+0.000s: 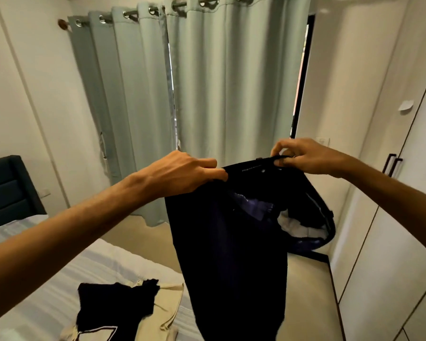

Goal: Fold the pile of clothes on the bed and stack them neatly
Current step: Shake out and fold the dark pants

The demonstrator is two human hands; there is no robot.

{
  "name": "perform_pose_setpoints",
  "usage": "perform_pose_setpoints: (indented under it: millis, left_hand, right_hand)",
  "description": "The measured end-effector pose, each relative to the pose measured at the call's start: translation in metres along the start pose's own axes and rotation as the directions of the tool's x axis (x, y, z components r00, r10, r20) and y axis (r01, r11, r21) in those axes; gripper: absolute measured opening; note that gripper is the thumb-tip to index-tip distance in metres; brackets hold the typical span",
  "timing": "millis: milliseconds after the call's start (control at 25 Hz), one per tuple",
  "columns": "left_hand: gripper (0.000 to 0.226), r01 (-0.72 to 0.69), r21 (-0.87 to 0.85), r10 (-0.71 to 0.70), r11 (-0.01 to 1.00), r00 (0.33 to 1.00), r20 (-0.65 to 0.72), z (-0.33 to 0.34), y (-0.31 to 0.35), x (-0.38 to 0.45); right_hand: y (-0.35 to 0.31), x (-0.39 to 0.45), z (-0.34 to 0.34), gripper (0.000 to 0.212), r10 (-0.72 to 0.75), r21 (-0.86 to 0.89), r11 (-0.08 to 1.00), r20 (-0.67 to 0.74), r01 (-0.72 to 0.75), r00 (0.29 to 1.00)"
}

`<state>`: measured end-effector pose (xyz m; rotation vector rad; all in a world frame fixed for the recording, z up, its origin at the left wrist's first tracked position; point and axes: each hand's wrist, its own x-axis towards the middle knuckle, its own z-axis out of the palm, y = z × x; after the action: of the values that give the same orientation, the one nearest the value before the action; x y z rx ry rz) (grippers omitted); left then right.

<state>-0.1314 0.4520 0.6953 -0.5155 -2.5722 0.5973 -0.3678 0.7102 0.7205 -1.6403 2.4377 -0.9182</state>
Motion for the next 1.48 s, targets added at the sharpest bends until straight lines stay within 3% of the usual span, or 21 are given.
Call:
perform_pose_setpoints:
  millis: [120,240,320,400,440,520,600,640,720,800,840,920,960,1000,1080,1160,1280,1360,1480]
  left_hand:
    - [0.041,-0.019,-0.003,0.019,1.0,1.0,-0.025,0.002,-0.007,0.008]
    - [0.029,0.046,-0.264,-0.084,0.964,0.987,-0.136,0.01,-0.021,0.008]
    - [0.022,0.19,-0.576,-0.252,0.795,0.967,-0.029,0.009,-0.028,-0.001]
    - [0.025,0.305,-0.692,-0.333,0.654,0.938,0.098,0.002,-0.034,-0.01]
    - [0.027,0.305,-0.654,-0.311,0.692,0.944,0.111,-0.002,-0.038,-0.013]
    - [0.032,0.207,-0.408,-0.185,0.889,0.978,0.094,-0.004,-0.048,-0.01]
    - [0.042,0.111,-0.093,-0.099,0.989,0.987,0.126,-0.002,-0.052,-0.001]
    - [0.046,0.074,-0.006,-0.072,0.997,0.986,0.148,0.0,-0.053,0.002]
    - [0.048,0.061,0.082,-0.073,0.995,0.987,0.143,0.001,-0.05,0.003]
    - [0.045,0.102,0.126,-0.113,0.987,0.99,0.079,-0.004,-0.051,0.006]
    - [0.045,0.143,0.084,-0.149,0.986,0.987,0.062,-0.007,-0.05,0.01]
    - [0.041,0.193,-0.122,-0.182,0.974,0.978,0.098,-0.013,-0.04,0.017]
    - [0.036,0.19,-0.27,-0.165,0.944,0.98,0.112,-0.014,-0.03,0.021]
    - [0.031,0.187,-0.414,-0.15,0.891,0.981,0.121,-0.016,-0.017,0.024]
    - [0.025,0.214,-0.609,-0.163,0.764,0.977,0.138,-0.02,0.008,0.031]
    - [0.022,0.248,-0.659,-0.223,0.71,0.967,0.123,-0.02,0.017,0.034]
    - [0.022,0.297,-0.601,-0.333,0.742,0.941,0.053,-0.013,0.006,0.032]
    - [0.03,0.328,-0.56,-0.373,0.761,0.927,0.036,-0.008,0.001,0.03]
    - [0.036,0.366,-0.53,-0.39,0.765,0.918,0.07,0.003,0.005,0.028]
  right_hand:
    - [0.019,-0.001,-0.003,0.01,-0.162,-0.222,0.964,-0.047,0.148,0.986]
    - [0.053,-0.014,-0.001,0.024,-0.231,-0.532,0.801,0.146,0.273,0.962]
    - [0.083,-0.028,-0.008,0.038,-0.084,-0.664,0.703,0.28,0.256,0.956]
    - [0.108,-0.048,-0.008,0.031,0.059,-0.688,0.688,0.367,0.229,0.928]
    - [0.117,-0.06,-0.003,0.027,0.122,-0.678,0.704,0.408,0.211,0.905]
    - [0.134,-0.083,0.019,0.033,0.22,-0.713,0.659,0.489,0.241,0.844]
    - [0.143,-0.094,0.037,0.053,0.196,-0.819,0.452,0.479,0.354,0.856]
    - [0.142,-0.092,0.042,0.06,0.142,-0.838,0.422,0.438,0.346,0.888]
    - [0.138,-0.084,0.042,0.083,-0.036,-0.671,0.704,0.292,0.232,0.956]
    - [0.141,-0.067,0.03,0.086,-0.119,-0.398,0.912,-0.021,0.101,0.993]
    - [0.141,-0.058,0.019,0.076,-0.075,-0.287,0.958,-0.141,0.031,0.987]
    - [0.141,-0.043,-0.001,0.034,0.164,-0.116,0.974,-0.216,-0.192,0.962]
    - [0.143,-0.036,-0.008,0.023,0.244,-0.056,0.964,-0.21,-0.261,0.947]
    - [0.143,-0.03,-0.014,0.032,0.279,-0.039,0.955,-0.21,-0.293,0.937]
    - [0.136,-0.026,-0.014,0.043,0.272,-0.087,0.956,-0.104,-0.281,0.957]
    - [0.128,-0.033,-0.001,0.043,0.232,-0.202,0.959,0.156,-0.199,0.96]
    - [0.133,-0.061,0.046,0.042,0.283,-0.342,0.935,0.554,-0.095,0.783]
    - [0.146,-0.082,0.089,0.046,0.311,-0.467,0.884,0.648,0.04,0.695]
    - [0.155,-0.119,0.146,0.061,0.224,-0.422,0.901,0.651,0.101,0.725]
